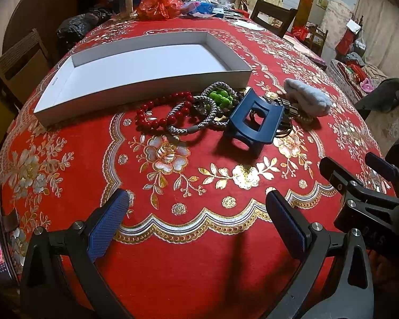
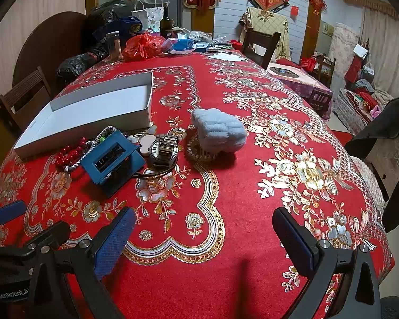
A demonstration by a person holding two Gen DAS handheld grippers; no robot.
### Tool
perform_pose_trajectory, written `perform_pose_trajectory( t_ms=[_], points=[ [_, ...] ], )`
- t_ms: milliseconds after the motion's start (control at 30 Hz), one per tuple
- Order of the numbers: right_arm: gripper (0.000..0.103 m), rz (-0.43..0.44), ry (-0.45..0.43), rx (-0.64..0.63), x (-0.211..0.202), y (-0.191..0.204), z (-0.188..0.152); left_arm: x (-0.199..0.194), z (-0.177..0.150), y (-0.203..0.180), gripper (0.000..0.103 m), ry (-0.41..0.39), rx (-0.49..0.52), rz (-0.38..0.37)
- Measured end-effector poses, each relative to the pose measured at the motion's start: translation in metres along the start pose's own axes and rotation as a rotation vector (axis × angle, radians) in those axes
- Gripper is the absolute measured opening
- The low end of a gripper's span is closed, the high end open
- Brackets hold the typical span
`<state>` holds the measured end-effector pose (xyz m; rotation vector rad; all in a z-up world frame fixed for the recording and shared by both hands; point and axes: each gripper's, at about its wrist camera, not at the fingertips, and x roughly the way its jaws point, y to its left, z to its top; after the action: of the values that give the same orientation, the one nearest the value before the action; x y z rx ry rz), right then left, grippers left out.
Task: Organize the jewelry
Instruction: 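Grasp the blue claw clip with the left tool while the right tool grasps the blue scrunchie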
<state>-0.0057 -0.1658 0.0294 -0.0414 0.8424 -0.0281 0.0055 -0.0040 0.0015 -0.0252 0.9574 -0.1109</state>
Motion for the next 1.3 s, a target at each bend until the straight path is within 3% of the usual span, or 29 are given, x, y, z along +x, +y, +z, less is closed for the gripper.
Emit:
perform_pose_trajectory(
  t_ms=[367,533,700,867,1000,1133,1200,1267,1300],
  points=[
    [0.103,0.030,0.008,0.027,-0.001,-0.007,0.009,-0.001,0.005,0.000,0.102,-0.012,0.006,0.000],
    [0.103,0.082,0.031,-0.109,-0.006,-0.008,0.032,-0.002,0.022,-0.005,0.102,-0.046,0.050,-0.058],
    [0.103,0.017,0.002,-0.214,0.001,-0.015,0.038,0.001,0.041,-0.019,0.102,-0.060,0.120,-0.107],
    [0.103,0.013,0.056,-0.111,0.015,-0.031,0.038,0.012,0.056,-0.037,0.102,-0.055,0.170,-0.100],
    [0.102,-0.042,0.093,-0.063,0.024,-0.042,0.035,0.029,0.066,-0.048,0.102,-0.052,0.212,-0.101],
    [0.102,-0.026,0.095,-0.023,0.025,-0.049,0.038,0.044,0.068,-0.049,0.077,-0.013,0.227,-0.093],
    [0.102,-0.035,0.099,-0.033,0.027,-0.047,0.038,0.047,0.068,-0.051,0.070,-0.006,0.235,-0.099],
    [0.102,-0.036,0.099,-0.045,0.027,-0.044,0.037,0.048,0.066,-0.054,0.053,-0.011,0.261,-0.117],
    [0.102,-0.037,0.100,-0.053,0.027,-0.042,0.037,0.048,0.066,-0.055,0.051,-0.005,0.263,-0.131]
  ],
)
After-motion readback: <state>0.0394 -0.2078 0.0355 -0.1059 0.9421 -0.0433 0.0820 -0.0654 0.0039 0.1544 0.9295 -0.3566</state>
